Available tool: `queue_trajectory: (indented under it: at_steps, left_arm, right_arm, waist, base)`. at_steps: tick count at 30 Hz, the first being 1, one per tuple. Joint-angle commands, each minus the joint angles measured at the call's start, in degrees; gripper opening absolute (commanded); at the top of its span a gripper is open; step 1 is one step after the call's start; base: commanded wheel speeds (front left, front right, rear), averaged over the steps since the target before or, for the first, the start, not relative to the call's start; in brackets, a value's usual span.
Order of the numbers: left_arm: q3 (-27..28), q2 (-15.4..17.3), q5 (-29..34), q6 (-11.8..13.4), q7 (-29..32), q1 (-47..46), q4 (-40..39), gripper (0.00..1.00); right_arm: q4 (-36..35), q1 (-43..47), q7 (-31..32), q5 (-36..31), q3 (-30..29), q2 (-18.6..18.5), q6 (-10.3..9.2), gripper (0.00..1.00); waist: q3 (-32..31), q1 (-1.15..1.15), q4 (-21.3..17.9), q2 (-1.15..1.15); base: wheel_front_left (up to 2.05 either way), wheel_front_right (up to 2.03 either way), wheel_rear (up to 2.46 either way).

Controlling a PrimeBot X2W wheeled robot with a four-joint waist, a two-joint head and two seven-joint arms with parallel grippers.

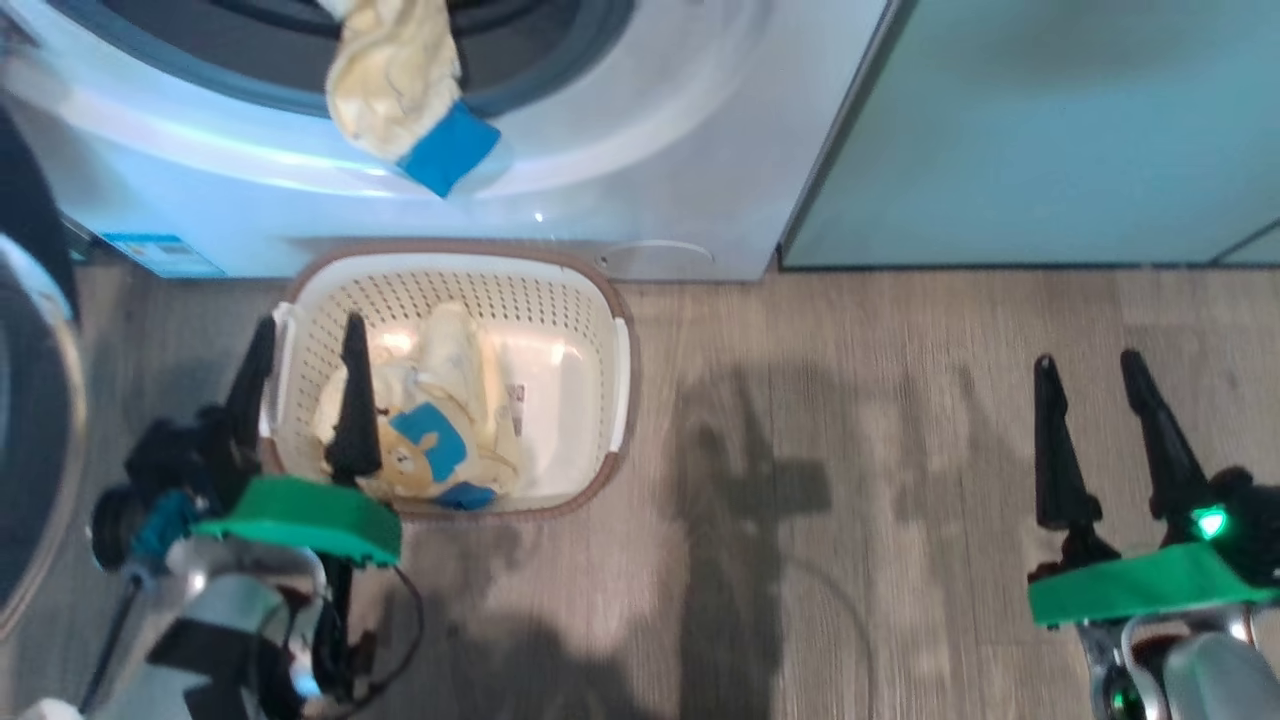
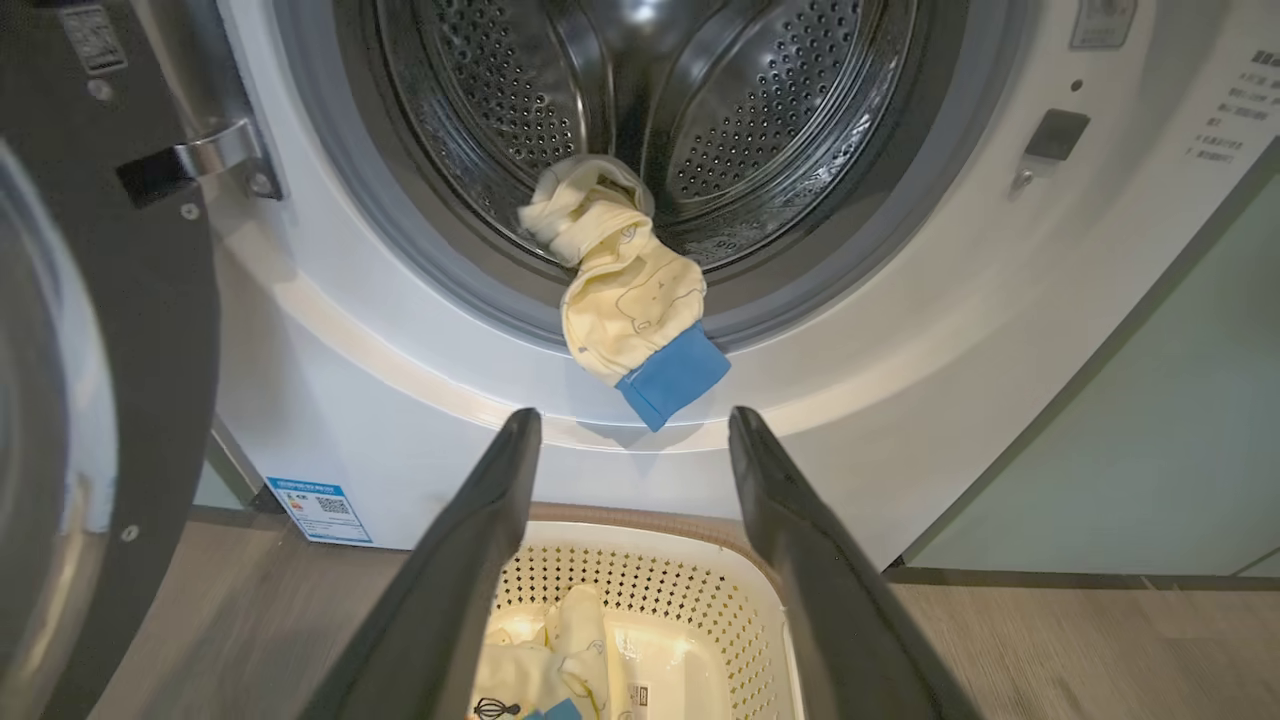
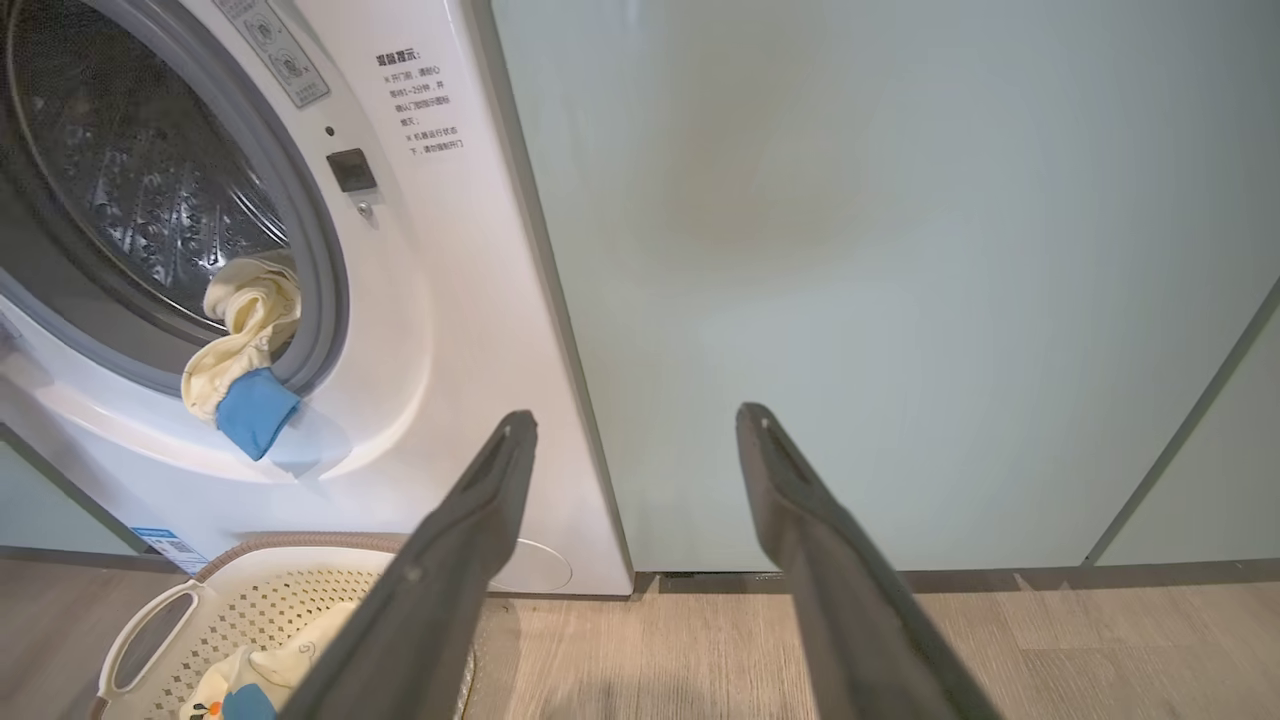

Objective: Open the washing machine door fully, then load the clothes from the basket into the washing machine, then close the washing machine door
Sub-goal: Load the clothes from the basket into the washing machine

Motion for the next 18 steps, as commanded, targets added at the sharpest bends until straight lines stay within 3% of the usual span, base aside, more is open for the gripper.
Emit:
queue_trajectory:
  at_steps: [1,18]
  left_arm:
    - [2.16,0.51,0.15,0.05,-0.71,0.05,-1.72,1.00]
    - [1.24,-2.44,1.40,-2.19,-1.52,6.89,0.58,1.00]
  right_arm:
    - [-1.38,0.78,-0.38,-0.57,0.89,-0.74,-0.16,1.00]
    - [-0.01,6.19,-0.38,-1.00,1.39,-0.74,-0.16,1.00]
  waist:
    - [-1.80,0.01,0.97,-0.01]
    - [-9.66,0.01,1.17,-0.01]
  base:
    - [0.00,0.00,0.00]
    - [0.00,0.00,0.00]
